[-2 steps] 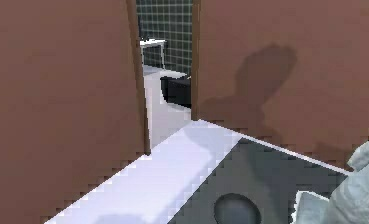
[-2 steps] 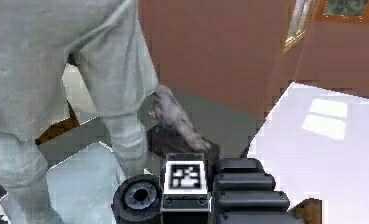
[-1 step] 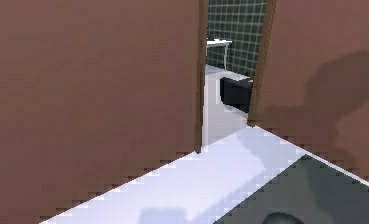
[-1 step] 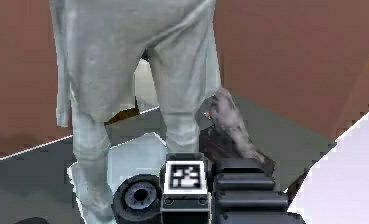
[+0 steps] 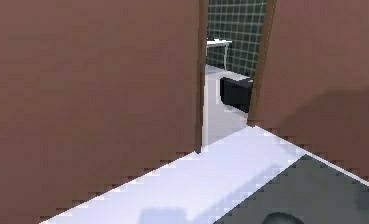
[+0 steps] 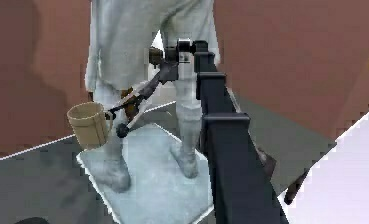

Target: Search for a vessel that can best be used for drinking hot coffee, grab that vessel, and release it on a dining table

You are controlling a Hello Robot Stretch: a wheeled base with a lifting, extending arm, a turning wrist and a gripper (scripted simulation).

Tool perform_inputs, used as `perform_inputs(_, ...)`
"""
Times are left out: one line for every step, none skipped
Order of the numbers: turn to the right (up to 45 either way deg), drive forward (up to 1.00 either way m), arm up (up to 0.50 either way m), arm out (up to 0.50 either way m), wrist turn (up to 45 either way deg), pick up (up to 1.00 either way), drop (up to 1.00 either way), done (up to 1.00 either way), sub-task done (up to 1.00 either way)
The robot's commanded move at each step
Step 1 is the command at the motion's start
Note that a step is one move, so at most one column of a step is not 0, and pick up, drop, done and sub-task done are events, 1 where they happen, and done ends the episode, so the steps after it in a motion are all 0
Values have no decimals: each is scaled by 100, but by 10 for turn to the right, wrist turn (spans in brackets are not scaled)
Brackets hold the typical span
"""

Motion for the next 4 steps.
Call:
perform_inputs(0, 0, 0, 0, 450, 0, 0, 0, 0)
perform_inputs(0, 0, 0, 0, 450, 0, 0, 0, 0)
perform_inputs(0, 0, 0, 0, 360, 0, 0, 0, 0)
perform_inputs(0, 0, -14, 0, 0, 0, 0, 0, 0)
